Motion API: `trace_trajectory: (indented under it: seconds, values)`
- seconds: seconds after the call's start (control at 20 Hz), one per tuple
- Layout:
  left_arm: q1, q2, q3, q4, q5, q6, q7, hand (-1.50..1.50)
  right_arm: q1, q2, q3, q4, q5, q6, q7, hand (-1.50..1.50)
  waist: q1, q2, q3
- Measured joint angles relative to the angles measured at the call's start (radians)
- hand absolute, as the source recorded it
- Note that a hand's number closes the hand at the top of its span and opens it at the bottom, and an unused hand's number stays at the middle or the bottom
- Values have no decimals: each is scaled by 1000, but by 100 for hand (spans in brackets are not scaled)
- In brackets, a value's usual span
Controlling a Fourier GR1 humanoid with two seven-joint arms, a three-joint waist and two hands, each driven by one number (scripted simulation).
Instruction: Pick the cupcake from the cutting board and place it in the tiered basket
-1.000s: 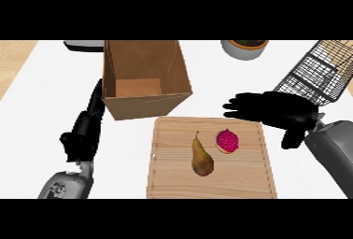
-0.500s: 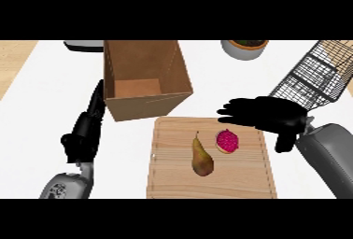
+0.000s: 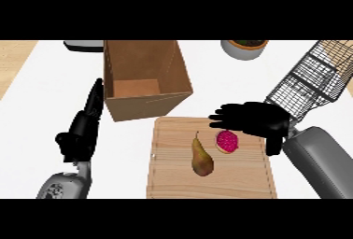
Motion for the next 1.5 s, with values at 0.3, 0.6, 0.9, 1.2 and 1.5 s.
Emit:
trace_trajectory:
  seconds: [0.3,0.6,0.9,1.2,1.5]
  values:
    - [-11,-16,7,8,-17,-6,3,0,-3,55,-4,48,42,-8,-3,-150,0,0,0]
    - [13,-39,-1,-5,-42,2,-7,0,2,82,-22,57,65,-1,-3,-150,0,-1,0]
    - [-7,-39,26,29,-41,-15,-22,0,19,120,-26,95,92,-18,-10,-150,-1,0,0]
    - [-11,-50,29,17,-52,-16,-10,0,32,152,-48,153,102,-51,-38,150,-1,0,1]
    - [-22,-62,31,38,-58,-15,-30,0,43,200,-71,196,125,-167,-82,150,0,-1,1]
